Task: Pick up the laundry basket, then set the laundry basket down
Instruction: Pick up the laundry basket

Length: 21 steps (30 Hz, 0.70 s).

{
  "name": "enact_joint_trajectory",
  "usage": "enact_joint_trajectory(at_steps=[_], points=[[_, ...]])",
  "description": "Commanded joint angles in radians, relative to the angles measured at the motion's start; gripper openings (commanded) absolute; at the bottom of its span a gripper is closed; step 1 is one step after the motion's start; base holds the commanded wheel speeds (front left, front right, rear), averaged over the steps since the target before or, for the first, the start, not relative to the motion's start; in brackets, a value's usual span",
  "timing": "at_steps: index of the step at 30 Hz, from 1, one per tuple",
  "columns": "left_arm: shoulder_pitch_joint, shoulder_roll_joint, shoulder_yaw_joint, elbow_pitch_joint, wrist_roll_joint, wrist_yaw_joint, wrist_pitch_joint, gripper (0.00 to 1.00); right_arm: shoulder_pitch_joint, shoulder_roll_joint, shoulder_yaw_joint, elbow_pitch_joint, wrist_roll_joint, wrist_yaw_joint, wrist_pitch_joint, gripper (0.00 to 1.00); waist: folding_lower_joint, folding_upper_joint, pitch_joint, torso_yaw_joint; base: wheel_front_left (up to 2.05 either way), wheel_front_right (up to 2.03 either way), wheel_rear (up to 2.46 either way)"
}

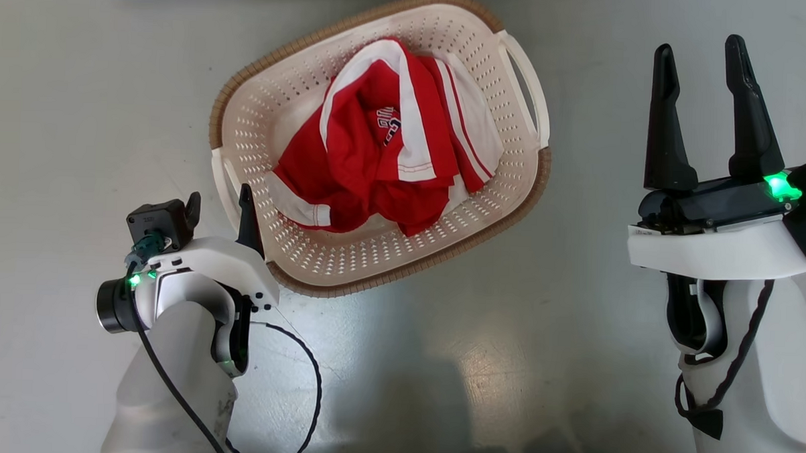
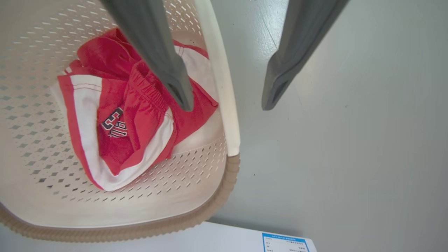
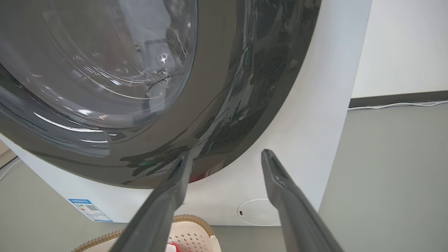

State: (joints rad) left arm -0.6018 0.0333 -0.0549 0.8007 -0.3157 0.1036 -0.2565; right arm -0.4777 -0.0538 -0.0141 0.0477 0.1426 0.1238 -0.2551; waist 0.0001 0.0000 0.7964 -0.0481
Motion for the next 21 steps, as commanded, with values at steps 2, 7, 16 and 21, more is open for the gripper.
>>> enact_joint_trajectory(at_steps=[2, 7, 16, 21], points=[[0.001, 0.017, 0.025, 0.009, 0.000, -0.004, -0.005, 1.00, 0.010, 0.004, 0.019, -0.028, 0.002, 0.007, -0.007, 1.00, -0.0001, 0.0000, 0.012, -0.003, 0.00, 0.00, 0.00], [-0.013, 0.017, 0.031, 0.042, 0.007, 0.001, -0.005, 1.00, 0.015, 0.004, 0.023, -0.032, 0.005, 0.007, -0.007, 1.00, -0.0001, 0.0000, 0.022, -0.010, 0.00, 0.00, 0.00], [-0.043, 0.017, 0.056, 0.083, 0.034, 0.007, -0.005, 0.37, 0.022, 0.004, 0.025, -0.035, 0.013, 0.007, -0.007, 1.00, -0.0001, 0.0000, 0.034, -0.029, 0.00, 0.00, 0.00], [-0.053, 0.017, 0.072, 0.098, 0.051, 0.010, -0.005, 0.12, 0.023, 0.004, 0.027, -0.036, 0.015, 0.007, -0.007, 1.00, -0.0001, 0.0000, 0.038, -0.036, 0.00, 0.00, 0.00]])
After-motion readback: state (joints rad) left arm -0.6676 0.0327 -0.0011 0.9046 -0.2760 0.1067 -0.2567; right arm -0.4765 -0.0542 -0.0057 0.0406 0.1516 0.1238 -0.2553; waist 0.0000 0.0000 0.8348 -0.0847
